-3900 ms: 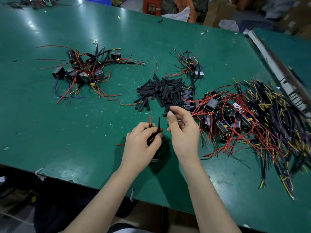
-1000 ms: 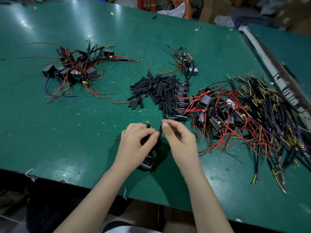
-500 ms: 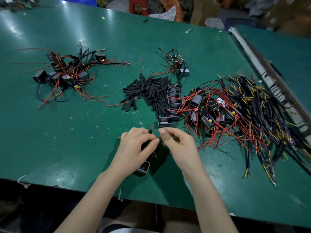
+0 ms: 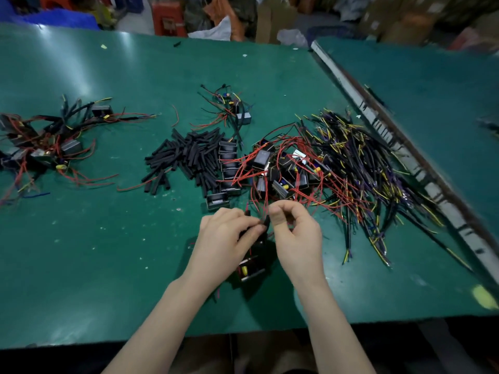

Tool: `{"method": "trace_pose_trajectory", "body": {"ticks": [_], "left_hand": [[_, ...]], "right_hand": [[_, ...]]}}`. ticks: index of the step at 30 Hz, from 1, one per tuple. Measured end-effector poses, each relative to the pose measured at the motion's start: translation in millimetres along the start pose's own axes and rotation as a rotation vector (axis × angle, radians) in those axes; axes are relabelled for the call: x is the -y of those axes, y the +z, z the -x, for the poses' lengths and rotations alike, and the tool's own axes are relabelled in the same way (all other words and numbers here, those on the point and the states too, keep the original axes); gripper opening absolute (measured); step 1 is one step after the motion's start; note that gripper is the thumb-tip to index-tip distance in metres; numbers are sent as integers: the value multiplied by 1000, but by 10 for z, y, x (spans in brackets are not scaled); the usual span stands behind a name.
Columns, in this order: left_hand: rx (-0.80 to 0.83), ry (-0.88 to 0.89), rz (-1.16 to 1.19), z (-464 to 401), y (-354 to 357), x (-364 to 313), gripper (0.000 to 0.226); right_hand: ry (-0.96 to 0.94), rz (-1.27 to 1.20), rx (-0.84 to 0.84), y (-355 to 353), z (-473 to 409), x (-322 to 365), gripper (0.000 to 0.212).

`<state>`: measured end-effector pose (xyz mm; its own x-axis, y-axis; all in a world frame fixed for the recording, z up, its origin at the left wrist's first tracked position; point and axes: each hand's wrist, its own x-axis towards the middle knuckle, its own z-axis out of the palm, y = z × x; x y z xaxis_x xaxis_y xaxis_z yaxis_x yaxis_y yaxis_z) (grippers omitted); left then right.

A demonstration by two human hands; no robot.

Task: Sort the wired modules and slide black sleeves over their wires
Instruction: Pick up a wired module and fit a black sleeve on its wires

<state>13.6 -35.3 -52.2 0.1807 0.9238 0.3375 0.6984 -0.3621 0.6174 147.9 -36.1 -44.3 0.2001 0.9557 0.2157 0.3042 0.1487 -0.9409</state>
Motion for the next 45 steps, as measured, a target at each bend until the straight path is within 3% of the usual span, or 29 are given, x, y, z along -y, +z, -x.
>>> {"method": "trace_pose_trajectory", "body": {"ticks": [4, 9, 11, 14, 17, 21, 28, 35, 36, 38, 45], "left_hand": [[69, 20, 50, -5, 155, -77, 18], [30, -175, 163, 21, 281, -219, 57], [14, -200, 186, 9, 305, -263, 58], [-2, -272, 384, -2, 308, -273, 47], [46, -354, 531, -8, 272, -238, 50], [60, -334, 450, -26, 242, -209, 39], [47, -315, 402, -63, 273, -200, 23], [85, -366, 425, -33, 344, -102, 20], [93, -365, 431, -28, 347, -93, 20], [108, -372, 436, -25, 350, -76, 20], [149, -321, 439, -12, 314, -111, 16]], "right_hand": [[-18, 145, 8, -203, -13, -115, 7], [-72, 201, -89, -199, 47, -193, 8], [-100, 208, -115, -172, 61, -200, 7], [-61, 81, -90, -159, 69, -210, 7], [35, -59, -43, -196, 33, -207, 14], [35, -113, 8, -239, 5, -191, 14], [19, -110, -129, -171, -3, -242, 26], [37, -78, 152, -315, -12, -333, 7], [31, -80, 171, -326, -1, -340, 12], [-22, -50, 172, -327, 19, -353, 20], [-282, 144, 84, -320, -12, -289, 8]]}}
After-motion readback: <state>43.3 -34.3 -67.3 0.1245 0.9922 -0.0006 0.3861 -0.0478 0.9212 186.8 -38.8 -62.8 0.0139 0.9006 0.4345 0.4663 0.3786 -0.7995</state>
